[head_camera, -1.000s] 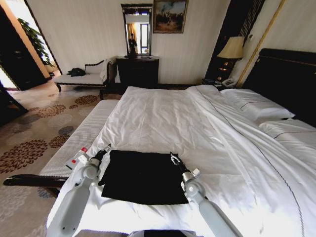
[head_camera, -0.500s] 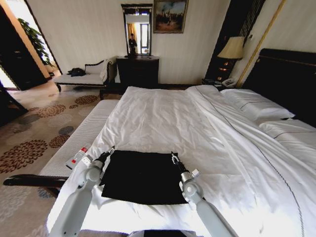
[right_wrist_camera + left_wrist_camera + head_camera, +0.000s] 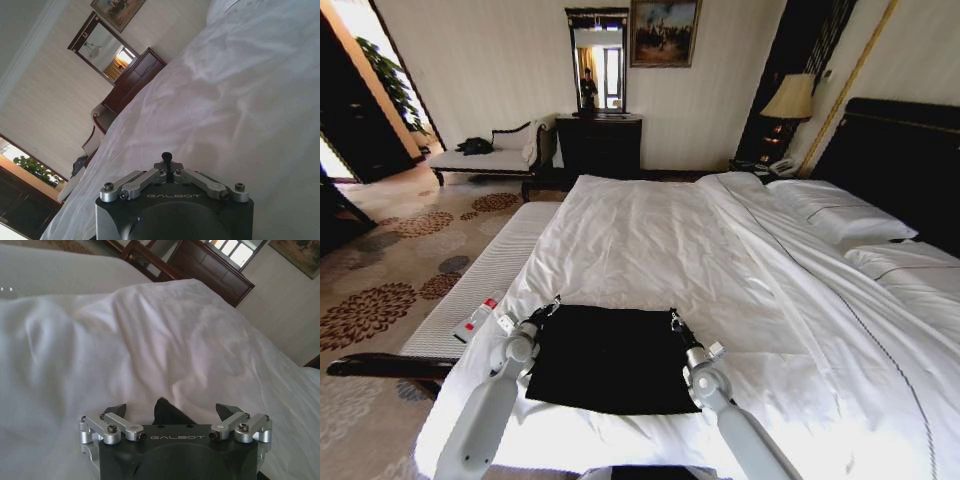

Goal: Fold the clothes on the bed.

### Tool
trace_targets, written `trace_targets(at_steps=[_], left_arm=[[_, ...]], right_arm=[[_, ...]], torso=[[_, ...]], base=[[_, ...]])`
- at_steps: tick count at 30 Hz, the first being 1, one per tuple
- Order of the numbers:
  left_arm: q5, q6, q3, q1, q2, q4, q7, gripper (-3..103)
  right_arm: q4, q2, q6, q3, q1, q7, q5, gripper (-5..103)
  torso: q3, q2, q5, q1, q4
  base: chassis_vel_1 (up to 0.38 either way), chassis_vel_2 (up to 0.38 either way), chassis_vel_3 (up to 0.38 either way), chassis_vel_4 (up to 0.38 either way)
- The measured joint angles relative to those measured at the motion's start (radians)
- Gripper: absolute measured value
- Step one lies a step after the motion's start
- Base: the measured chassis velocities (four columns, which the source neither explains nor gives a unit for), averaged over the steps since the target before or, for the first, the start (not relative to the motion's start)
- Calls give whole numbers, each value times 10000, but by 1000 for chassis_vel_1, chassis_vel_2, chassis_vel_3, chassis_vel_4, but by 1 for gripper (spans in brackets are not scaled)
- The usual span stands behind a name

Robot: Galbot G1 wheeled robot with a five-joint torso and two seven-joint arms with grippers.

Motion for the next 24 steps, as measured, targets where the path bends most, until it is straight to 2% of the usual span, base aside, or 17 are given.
trace_targets(at_steps=[1, 4, 5, 8, 12, 14, 16, 17, 20, 21, 24], left_arm=[[-55, 5, -5, -25, -118, 27, 0, 102], [-127, 19, -5, -39, -229, 24, -4, 100], [-159, 29, 3, -40, -296, 6, -14, 90], [-163, 46, 78, -8, -396, -89, -20, 85], [-140, 68, 145, 65, -478, -219, -22, 64], [-137, 69, 147, 65, -484, -219, -23, 64], [-137, 70, 143, 20, -498, -195, -18, 53], [-137, 70, 143, 20, -498, -195, -18, 53], [-161, 41, 49, -18, -492, -151, 19, 36], [-161, 41, 49, -18, -492, -151, 19, 36], [-161, 5, -6, 13, -450, -140, 88, 25]], right_arm=[[-6, -21, 3, 20, 23, 10, 1, 1], [-7, -65, 11, 48, 39, 18, 1, 1], [-7, -106, 16, 67, 48, 28, 3, 1], [-12, -169, 25, 101, 77, 48, 3, 1], [-33, -215, 32, 145, 140, 89, 3, 1], [-35, -221, 33, 145, 142, 97, 1, 1], [-38, -224, 39, 145, 143, 121, -22, 1], [-38, -224, 39, 145, 143, 121, -22, 1], [-51, -204, 46, 136, 119, 172, -102, 1], [-51, -204, 46, 136, 119, 172, -102, 1], [-58, -195, 50, 131, 105, 207, -141, 1]], torso=[[0, 0, -1, 0, 0], [0, 0, -1, 0, -1], [0, 0, -1, 0, 0], [0, 0, 1, 0, -1], [0, 0, -1, 0, 0], [0, 0, 0, 0, 0], [0, 0, 0, 0, 0], [0, 0, 0, 0, 0], [0, 0, -1, 0, -1], [0, 0, -1, 0, -1], [0, 0, -1, 0, -1]], base=[[0, 0, 0, 0], [0, 0, 0, 0], [0, 0, 0, 0], [0, 0, 0, 0], [0, 0, 0, 0], [0, 0, 0, 0], [0, 0, 0, 0], [0, 0, 0, 0], [0, 0, 0, 0], [0, 0, 0, 0], [0, 0, 0, 0]])
